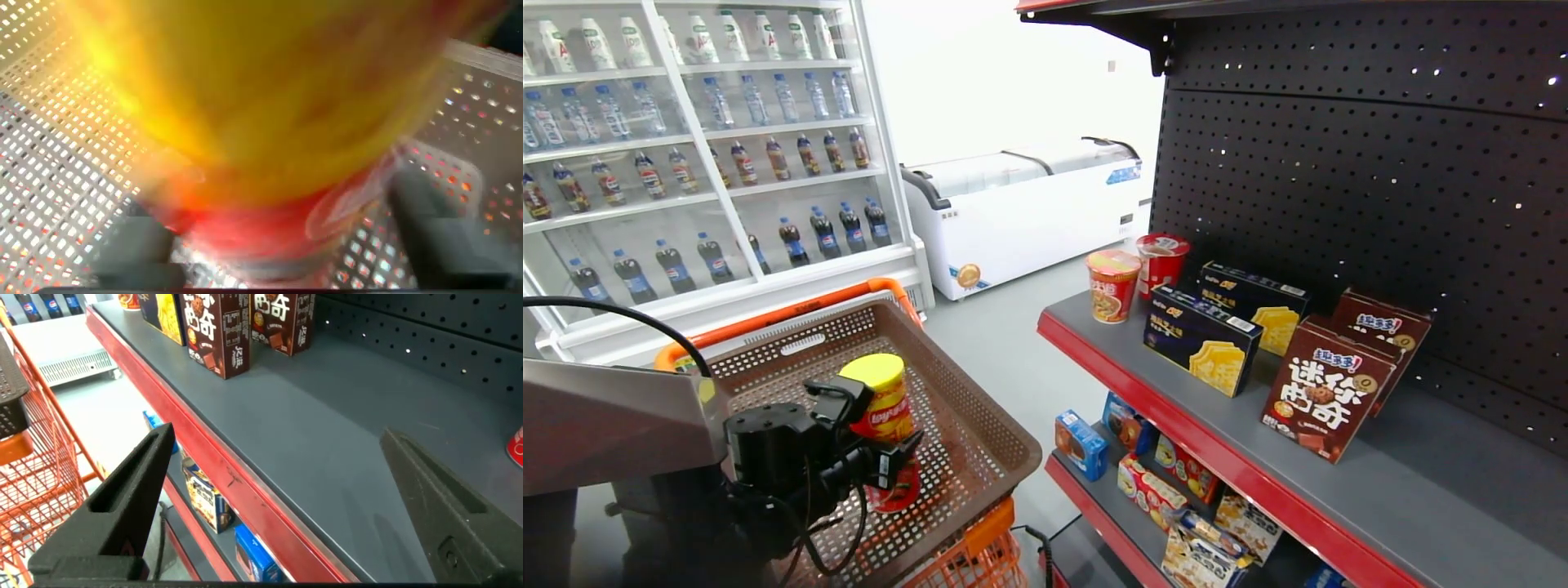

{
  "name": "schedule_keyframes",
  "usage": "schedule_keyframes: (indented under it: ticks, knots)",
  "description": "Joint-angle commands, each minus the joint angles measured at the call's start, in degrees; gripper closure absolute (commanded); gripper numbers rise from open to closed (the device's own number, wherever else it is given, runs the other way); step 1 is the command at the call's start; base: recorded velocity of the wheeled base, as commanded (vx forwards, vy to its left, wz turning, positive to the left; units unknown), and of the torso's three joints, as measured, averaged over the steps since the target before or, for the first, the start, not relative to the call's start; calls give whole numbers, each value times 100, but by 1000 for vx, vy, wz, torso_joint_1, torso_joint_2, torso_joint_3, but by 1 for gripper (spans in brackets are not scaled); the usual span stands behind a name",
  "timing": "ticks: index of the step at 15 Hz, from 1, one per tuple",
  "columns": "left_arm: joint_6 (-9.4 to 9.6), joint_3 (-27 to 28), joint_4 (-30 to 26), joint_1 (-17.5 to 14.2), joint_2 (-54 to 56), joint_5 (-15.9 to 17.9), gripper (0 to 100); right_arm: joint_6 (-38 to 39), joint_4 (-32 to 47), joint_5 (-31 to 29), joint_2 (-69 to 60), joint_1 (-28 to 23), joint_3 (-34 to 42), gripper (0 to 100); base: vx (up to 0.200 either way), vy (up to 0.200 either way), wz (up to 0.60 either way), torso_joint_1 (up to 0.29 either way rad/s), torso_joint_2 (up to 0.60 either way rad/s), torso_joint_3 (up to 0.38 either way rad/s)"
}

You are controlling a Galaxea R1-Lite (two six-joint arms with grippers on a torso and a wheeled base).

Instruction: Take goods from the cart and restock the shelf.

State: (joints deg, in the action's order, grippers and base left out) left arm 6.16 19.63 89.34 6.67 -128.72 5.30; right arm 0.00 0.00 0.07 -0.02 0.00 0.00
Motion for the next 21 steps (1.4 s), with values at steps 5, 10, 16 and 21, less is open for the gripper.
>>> schedule_keyframes:
  ticks: [5,10,16,21]
  knots:
    - [-238,155,-1631,71,2114,-328,100,-9,0,1,2,0,0,0,0,0,0,0,0,0]
    - [-431,700,-5516,71,5050,32,100,-9,0,1,2,0,0,0,0,0,0,0,0,0]
    - [-598,-618,-7115,80,8108,401,100,-9,0,1,2,0,0,0,0,0,0,0,0,0]
    - [52,-1550,-6227,-368,8891,59,100,-9,0,1,2,0,0,0,0,0,0,0,0,0]
